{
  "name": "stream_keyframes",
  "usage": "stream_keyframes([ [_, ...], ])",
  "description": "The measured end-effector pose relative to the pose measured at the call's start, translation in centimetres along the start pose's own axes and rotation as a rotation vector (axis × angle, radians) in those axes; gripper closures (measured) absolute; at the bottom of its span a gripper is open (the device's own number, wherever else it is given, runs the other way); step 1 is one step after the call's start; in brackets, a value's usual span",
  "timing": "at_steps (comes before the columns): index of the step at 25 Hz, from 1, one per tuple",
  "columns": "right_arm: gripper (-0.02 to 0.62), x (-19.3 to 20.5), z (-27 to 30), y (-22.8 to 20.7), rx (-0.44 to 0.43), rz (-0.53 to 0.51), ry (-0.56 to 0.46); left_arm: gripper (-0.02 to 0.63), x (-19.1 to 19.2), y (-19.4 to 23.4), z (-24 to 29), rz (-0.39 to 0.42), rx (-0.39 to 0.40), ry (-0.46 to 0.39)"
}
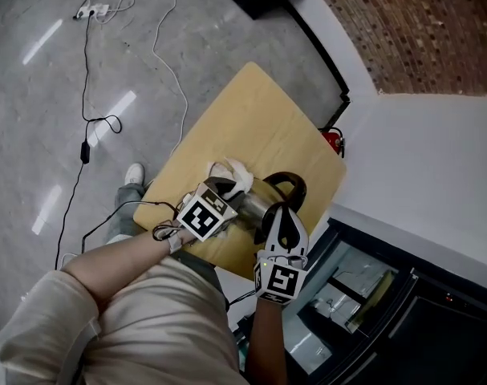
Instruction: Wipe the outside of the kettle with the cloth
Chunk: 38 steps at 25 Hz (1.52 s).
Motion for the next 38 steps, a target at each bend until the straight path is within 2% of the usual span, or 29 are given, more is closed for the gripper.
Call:
stream_keyframes([
  [2,0.585,-0.1,0.0,0.0,-0.002,-0.004,-0.008,0.546,-3.5,-4.1,-2.6,0.069,0.093,-0.138],
  [3,0.586,-0.1,0.1,0.0,-0.002,-0.004,-0.008,0.546,-4.3,-5.2,-3.0,0.103,0.096,-0.173],
  [4,0.586,-0.1,0.1,0.1,-0.002,-0.001,-0.007,0.546,-4.2,-5.1,-2.7,0.121,0.062,-0.181],
  [5,0.586,-0.1,0.1,0.1,-0.004,0.001,-0.004,0.546,-3.2,-3.9,-1.9,0.111,0.007,-0.159],
  [7,0.586,0.0,0.1,0.1,-0.003,-0.001,-0.005,0.548,0.7,-0.1,0.6,0.026,-0.086,-0.017],
  [9,0.586,0.1,0.0,0.1,0.005,-0.012,-0.012,0.548,4.0,2.0,1.7,-0.048,-0.087,0.118],
  [10,0.586,0.1,0.0,0.1,0.007,-0.015,-0.014,0.548,4.5,1.8,1.3,-0.046,-0.074,0.132],
  [12,0.586,0.0,0.1,0.2,0.007,-0.016,-0.018,0.548,2.9,-0.5,-0.7,0.01,-0.037,0.049],
  [15,0.586,0.0,0.1,0.2,0.014,-0.022,-0.022,0.548,-1.0,-4.9,-3.4,0.085,0.054,-0.158],
  [16,0.585,0.1,0.1,0.1,0.023,-0.016,-0.018,0.546,-1.4,-5.2,-3.4,0.093,0.056,-0.183],
  [18,0.584,0.3,0.3,-0.2,0.064,0.015,0.002,0.546,0.0,-3.6,-2.1,0.068,0.006,-0.134],
  [20,0.586,0.1,0.6,-0.6,0.128,0.048,0.022,0.546,2.1,-1.0,-0.4,-0.011,-0.041,-0.026],
  [21,0.586,-0.1,1.0,-0.7,0.161,0.057,0.029,0.546,2.5,0.0,0.0,-0.053,-0.047,-0.005],
  [23,0.586,-0.7,2.1,-0.9,0.205,0.068,0.037,0.546,1.8,1.0,0.3,-0.08,-0.055,-0.02],
  [24,0.584,-1.1,2.7,-1.1,0.198,0.077,0.045,0.546,1.1,1.4,0.4,-0.079,-0.054,-0.032],
  [25,0.584,-1.5,3.2,-1.3,0.157,0.092,0.058,0.545,0.4,1.7,0.4,-0.085,-0.045,-0.037],
  [27,0.584,-2.0,2.8,-2.3,0.001,0.109,0.093,0.545,-0.6,2.0,-0.2,-0.098,-0.016,-0.033],
  [30,0.583,-2.2,0.7,-4.5,-0.224,-0.058,0.168,0.543,-1.3,1.5,-1.8,-0.042,0.014,-0.019],
  [32,0.58,-2.1,0.2,-5.2,-0.393,-0.092,0.231,0.543,-1.4,1.0,-2.4,0.0,0.027,-0.008],
  [34,0.504,-2.3,0.9,-5.0,-0.551,-0.08,0.309,0.543,-1.1,0.6,-2.6,0.025,0.032,0.004],
  [35,0.44,-2.1,1.6,-4.7,-0.605,-0.107,0.378,0.543,-0.9,0.4,-2.5,0.028,0.033,0.01],
  [36,0.363,-1.9,2.3,-4.5,-0.639,-0.148,0.451,0.543,-0.7,0.3,-2.3,0.025,0.033,0.015],
  [38,0.334,-1.8,3.5,-4.8,-0.664,-0.175,0.54,0.543,-0.3,0.2,-2.1,0.013,0.032,0.027],
])
Point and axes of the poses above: the fingertips, and each gripper's own axes: z forward along the fingers, y to its left, x out of its underside, the point moved 7 cm from there along -z, backward along the fingers, and after that the axes turned 6 degrees about -x, right-handed, at the moved point
